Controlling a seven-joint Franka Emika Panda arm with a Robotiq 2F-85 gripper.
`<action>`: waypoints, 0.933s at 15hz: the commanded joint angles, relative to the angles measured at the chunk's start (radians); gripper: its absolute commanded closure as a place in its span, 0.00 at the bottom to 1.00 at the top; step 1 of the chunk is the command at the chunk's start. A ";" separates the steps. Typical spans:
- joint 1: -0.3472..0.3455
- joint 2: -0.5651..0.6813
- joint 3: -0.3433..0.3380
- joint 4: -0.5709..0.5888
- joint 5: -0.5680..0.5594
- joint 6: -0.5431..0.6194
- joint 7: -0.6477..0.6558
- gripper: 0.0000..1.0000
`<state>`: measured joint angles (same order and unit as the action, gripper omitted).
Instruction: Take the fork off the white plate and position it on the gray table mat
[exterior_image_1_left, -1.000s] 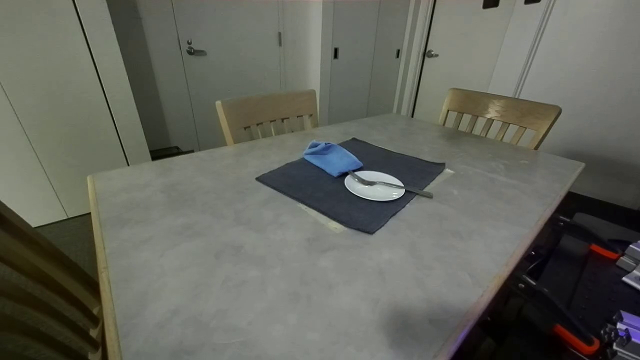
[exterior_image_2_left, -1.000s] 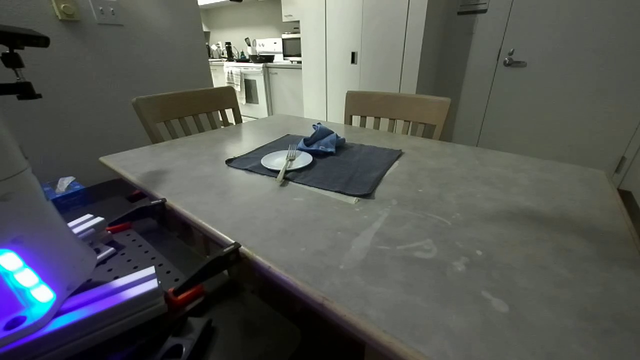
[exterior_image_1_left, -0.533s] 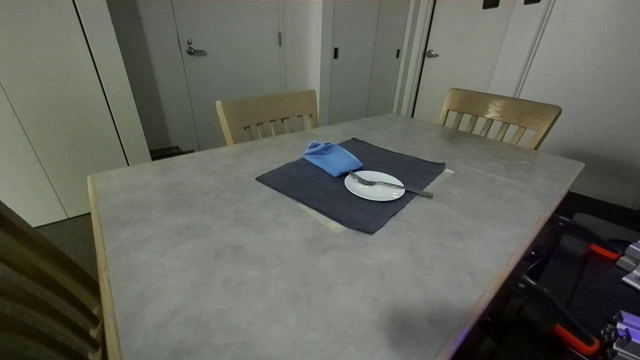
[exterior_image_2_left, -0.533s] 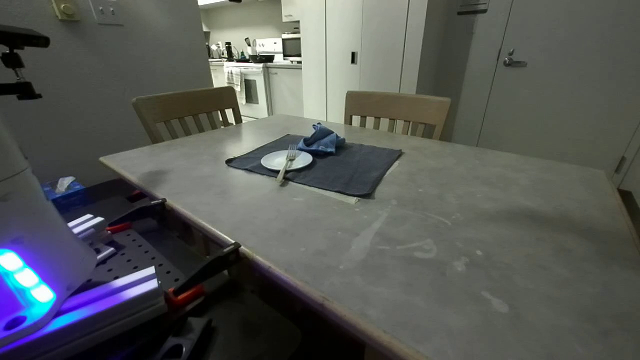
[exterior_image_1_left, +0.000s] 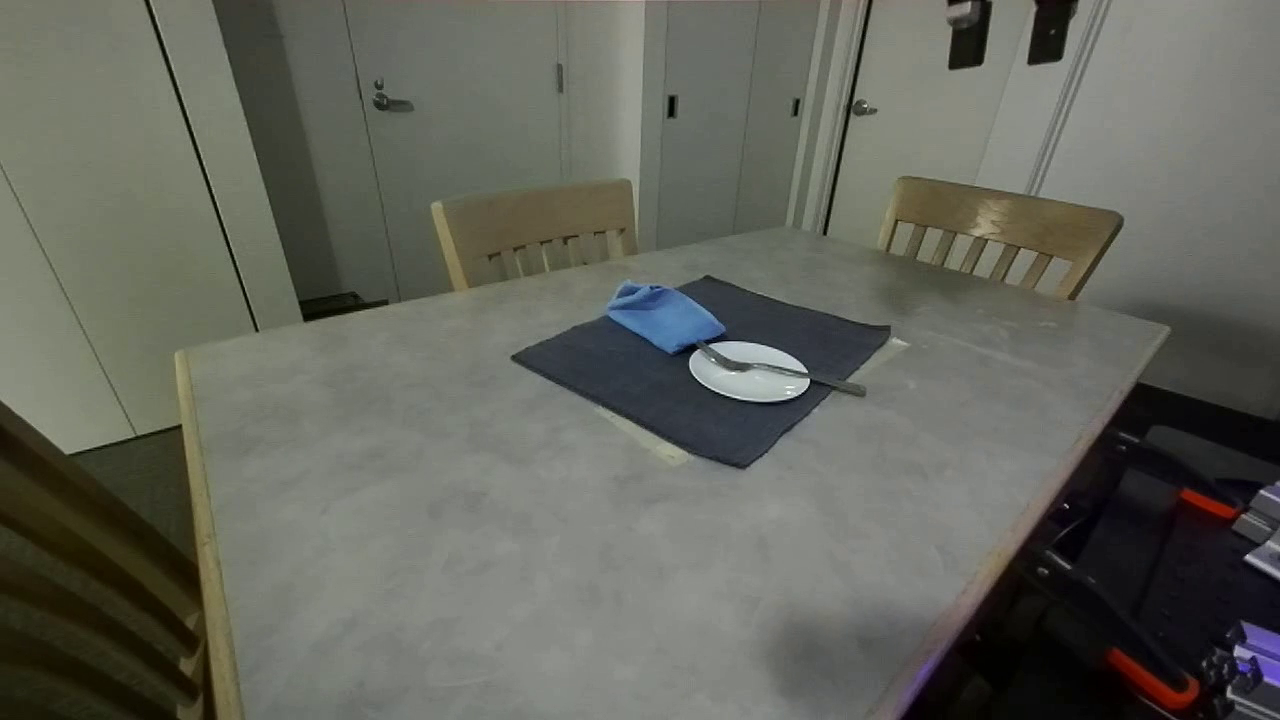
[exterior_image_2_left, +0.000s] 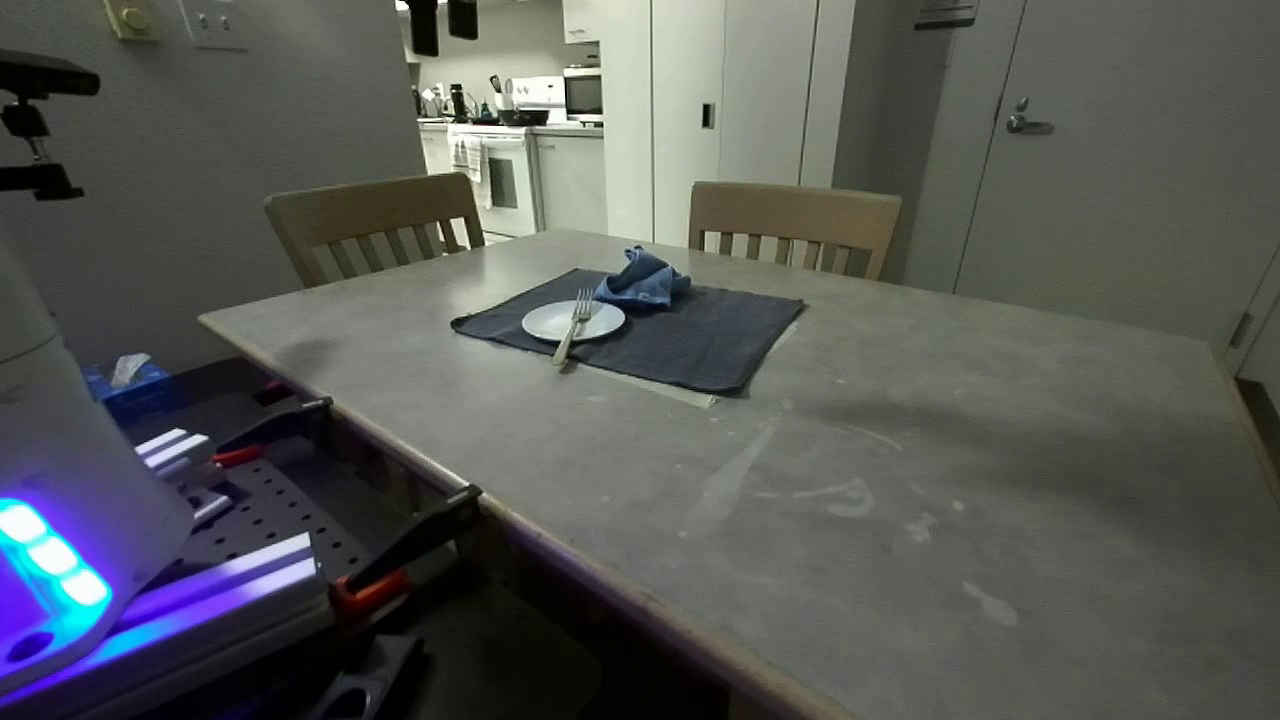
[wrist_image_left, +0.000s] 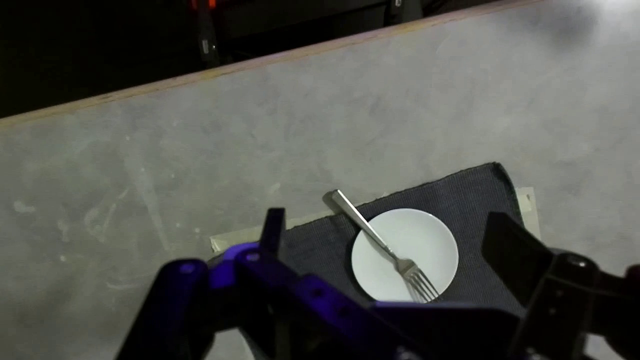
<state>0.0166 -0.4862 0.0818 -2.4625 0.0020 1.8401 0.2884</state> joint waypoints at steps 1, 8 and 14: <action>0.026 0.031 0.007 -0.080 0.059 0.124 -0.027 0.00; 0.098 0.117 -0.040 -0.224 0.247 0.453 -0.203 0.00; 0.089 0.092 -0.031 -0.226 0.239 0.417 -0.212 0.00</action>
<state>0.1144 -0.3844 0.0353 -2.6840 0.2518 2.2574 0.0639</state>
